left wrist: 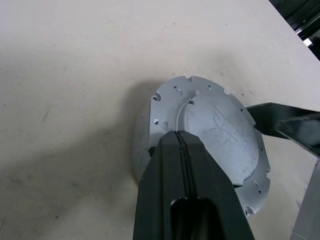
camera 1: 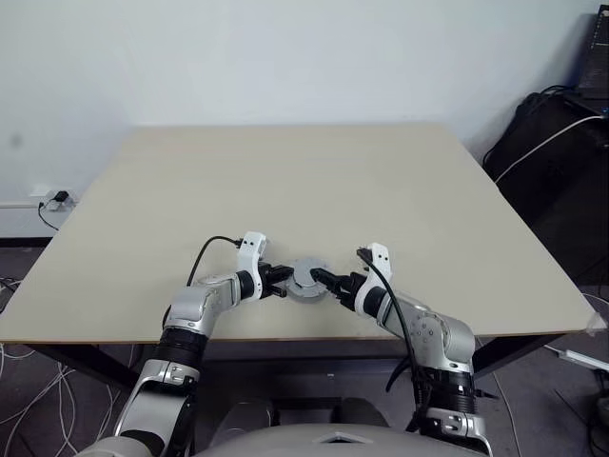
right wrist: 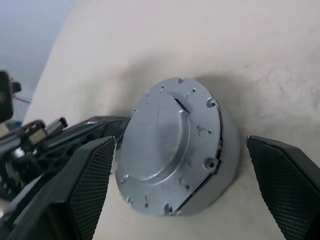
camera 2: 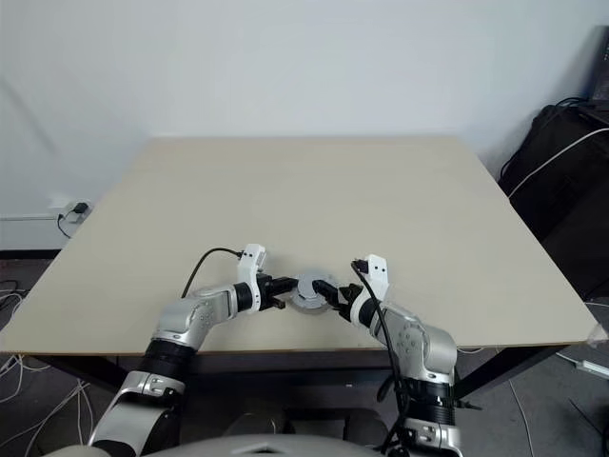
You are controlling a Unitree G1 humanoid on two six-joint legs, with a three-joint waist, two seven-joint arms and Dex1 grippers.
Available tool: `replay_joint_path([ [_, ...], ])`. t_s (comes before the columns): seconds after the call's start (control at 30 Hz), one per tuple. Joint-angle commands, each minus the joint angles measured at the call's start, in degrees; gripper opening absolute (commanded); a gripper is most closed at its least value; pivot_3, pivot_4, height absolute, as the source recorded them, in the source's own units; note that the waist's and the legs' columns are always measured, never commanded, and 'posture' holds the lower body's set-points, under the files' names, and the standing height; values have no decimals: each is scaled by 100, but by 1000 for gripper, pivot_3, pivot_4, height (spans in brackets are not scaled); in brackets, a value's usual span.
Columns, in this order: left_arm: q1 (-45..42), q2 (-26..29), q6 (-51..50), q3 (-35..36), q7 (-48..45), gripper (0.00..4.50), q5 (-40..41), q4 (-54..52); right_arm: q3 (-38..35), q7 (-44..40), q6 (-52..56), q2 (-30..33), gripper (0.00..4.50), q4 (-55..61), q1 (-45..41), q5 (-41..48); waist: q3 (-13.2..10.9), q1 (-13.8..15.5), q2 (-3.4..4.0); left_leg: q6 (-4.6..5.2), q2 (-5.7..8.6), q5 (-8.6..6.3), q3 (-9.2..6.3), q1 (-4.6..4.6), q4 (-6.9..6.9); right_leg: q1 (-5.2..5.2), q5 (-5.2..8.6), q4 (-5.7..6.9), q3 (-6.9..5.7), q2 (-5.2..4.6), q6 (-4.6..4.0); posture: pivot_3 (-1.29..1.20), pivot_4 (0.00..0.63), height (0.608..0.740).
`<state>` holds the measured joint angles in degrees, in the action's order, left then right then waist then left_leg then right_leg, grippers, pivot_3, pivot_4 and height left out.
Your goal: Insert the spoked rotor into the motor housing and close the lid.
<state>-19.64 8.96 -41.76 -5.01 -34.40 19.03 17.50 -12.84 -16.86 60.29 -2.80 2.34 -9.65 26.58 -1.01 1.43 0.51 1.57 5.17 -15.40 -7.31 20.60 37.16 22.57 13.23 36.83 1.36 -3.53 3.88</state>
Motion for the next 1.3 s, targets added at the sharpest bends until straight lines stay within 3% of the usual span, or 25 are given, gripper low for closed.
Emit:
replay_joint_path([
  [0.03,36,-26,-52,-94,-4,0,-48,-45,-111,137,-26,-197,4476,-176,-316,254,0,-5,4,0,0,0,0,0,0,0,0,0,1,0,0,0,0,740],
  [0.67,175,35,-28,1,44,0,-58,-140,-276,322,1079,-579,4476,-347,-290,1083,2,-133,16,6,-3,3,0,0,-4,5,2,2,2,2,-2,0,0,740],
  [0.97,243,32,-24,37,47,0,-74,-165,-1029,450,1136,-837,4476,-391,-381,2096,-4,-175,25,7,-1,3,-1,2,-7,5,3,0,2,0,-1,0,0,740],
  [1.3,267,23,-29,65,62,0,-94,-187,-629,745,1115,-732,4476,-587,-299,2023,-4,-180,26,10,0,2,-1,5,-8,7,3,-1,3,-1,-1,0,0,740],
])
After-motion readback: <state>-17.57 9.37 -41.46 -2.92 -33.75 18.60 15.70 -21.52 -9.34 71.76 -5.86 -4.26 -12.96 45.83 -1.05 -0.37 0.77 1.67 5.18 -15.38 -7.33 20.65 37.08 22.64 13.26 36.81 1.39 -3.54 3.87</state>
